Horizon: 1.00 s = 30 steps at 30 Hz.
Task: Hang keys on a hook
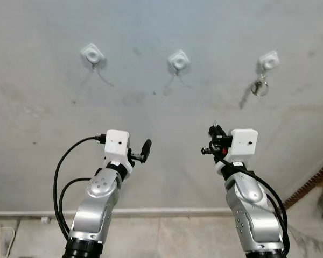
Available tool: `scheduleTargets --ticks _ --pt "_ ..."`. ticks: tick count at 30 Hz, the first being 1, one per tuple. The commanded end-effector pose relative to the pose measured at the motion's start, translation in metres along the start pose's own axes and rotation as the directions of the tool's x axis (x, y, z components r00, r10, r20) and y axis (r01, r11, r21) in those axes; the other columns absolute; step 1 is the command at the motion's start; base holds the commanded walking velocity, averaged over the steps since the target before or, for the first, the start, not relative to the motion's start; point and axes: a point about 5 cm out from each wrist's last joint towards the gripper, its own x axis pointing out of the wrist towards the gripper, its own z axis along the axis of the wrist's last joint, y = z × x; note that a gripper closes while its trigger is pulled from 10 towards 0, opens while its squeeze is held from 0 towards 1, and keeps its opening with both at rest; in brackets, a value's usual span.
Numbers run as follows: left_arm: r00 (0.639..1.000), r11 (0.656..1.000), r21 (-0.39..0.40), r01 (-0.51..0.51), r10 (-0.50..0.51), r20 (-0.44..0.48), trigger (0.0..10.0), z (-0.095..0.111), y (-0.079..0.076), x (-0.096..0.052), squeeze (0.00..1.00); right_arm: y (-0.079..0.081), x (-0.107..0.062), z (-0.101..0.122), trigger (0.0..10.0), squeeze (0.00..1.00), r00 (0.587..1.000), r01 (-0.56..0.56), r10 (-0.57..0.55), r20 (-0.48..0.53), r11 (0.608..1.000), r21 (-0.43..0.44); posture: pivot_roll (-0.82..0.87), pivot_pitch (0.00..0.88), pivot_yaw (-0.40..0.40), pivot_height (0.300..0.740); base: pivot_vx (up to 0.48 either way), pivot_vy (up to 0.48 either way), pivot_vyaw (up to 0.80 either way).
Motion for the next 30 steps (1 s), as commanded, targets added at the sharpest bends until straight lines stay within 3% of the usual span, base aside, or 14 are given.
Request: scheduleTargets --ticks 1,20,30 --pt "1.0 1.0 0.003 -0.015 0.015 0.001 10.0 0.0 0.005 -0.001 0.0 0.006 0.003 0.006 10.0 0.0 0.999 -0.022 0.022 0.026 1.0 -0.003 0.14 0.0 -0.052 0.74 0.0 0.0 0.0" --pt "0.999 0.999 0.035 0.031 -0.031 0.008 10.0 -0.002 0.005 -0.005 0.0 0.017 0.006 0.01 10.0 0.0 0.997 -0.058 0.06 0.051 0.998 -0.022 0.16 0.0 -0.054 0.74 0.0 0.0 0.0" --pt "0.999 0.999 0.026 0.04 -0.04 0.009 10.0 -0.001 0.004 -0.005 0.0 0.016 0.003 0.008 10.0 0.0 0.998 -0.051 0.052 0.047 0.998 -0.023 0.16 0.0 -0.045 0.74 0.0 -0.4 0.0"
